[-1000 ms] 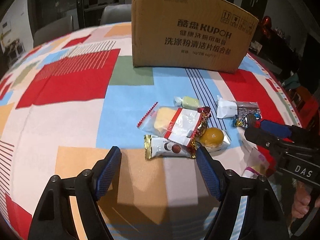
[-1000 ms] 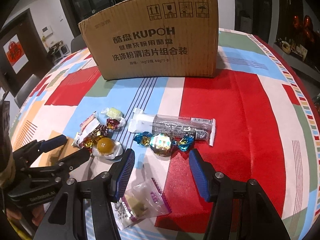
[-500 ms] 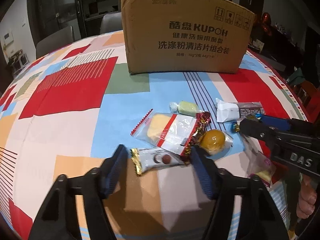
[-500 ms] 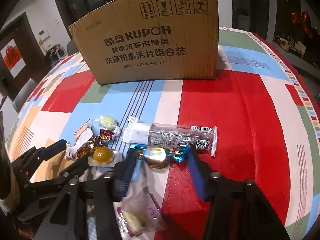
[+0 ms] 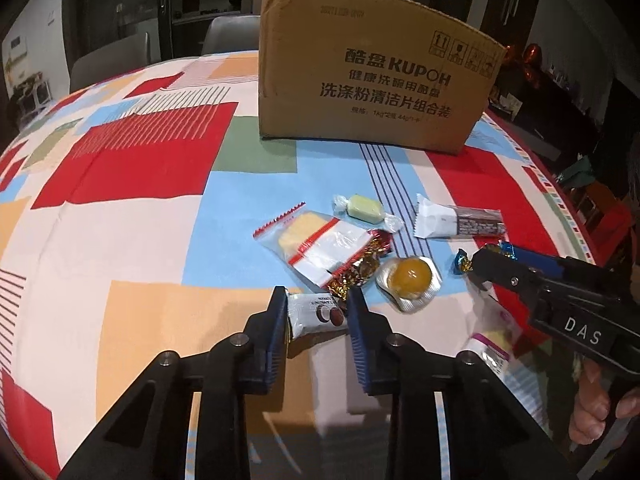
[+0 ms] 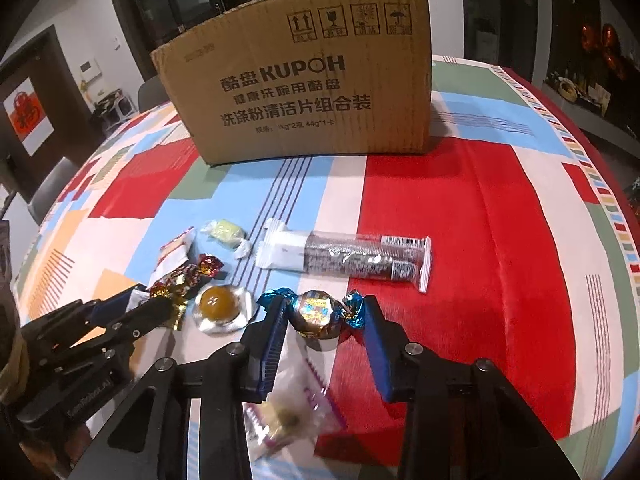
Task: Organize snacks
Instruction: 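Grasp the brown chocolate packet with the left tool while the right tool grasps a blue-wrapped candy, then lift and carry the brown packet and blue candy over the box with both tools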
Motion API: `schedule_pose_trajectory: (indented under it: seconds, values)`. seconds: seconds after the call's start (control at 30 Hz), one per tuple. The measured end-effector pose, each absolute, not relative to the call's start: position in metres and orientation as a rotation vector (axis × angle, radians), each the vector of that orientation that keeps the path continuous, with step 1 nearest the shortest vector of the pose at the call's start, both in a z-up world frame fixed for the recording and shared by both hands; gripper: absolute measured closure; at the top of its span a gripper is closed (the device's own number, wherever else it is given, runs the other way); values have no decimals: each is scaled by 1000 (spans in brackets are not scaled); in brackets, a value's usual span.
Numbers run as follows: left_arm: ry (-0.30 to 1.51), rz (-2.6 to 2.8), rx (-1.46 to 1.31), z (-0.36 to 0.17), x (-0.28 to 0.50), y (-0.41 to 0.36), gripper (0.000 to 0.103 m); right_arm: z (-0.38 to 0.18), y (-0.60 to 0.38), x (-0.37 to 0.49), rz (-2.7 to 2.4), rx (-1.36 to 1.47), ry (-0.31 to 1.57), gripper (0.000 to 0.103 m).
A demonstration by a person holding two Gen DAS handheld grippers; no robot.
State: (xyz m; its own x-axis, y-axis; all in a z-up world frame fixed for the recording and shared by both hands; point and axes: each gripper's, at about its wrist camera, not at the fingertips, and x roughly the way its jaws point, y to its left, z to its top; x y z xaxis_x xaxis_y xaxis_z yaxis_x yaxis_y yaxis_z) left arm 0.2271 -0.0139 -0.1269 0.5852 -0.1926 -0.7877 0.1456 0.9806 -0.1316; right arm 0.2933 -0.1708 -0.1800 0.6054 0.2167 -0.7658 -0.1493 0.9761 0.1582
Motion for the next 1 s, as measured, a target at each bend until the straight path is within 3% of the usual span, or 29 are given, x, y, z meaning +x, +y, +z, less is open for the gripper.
schedule_pose_trajectory:
  seconds: [0.43, 1.0]
  values:
    - [908, -222, -92, -111, 200, -11, 89, -164, -161, 262, 272, 93, 866, 64]
    - [789, -263, -123, -59, 185, -8, 91, -139, -156, 245, 327, 114, 809, 64]
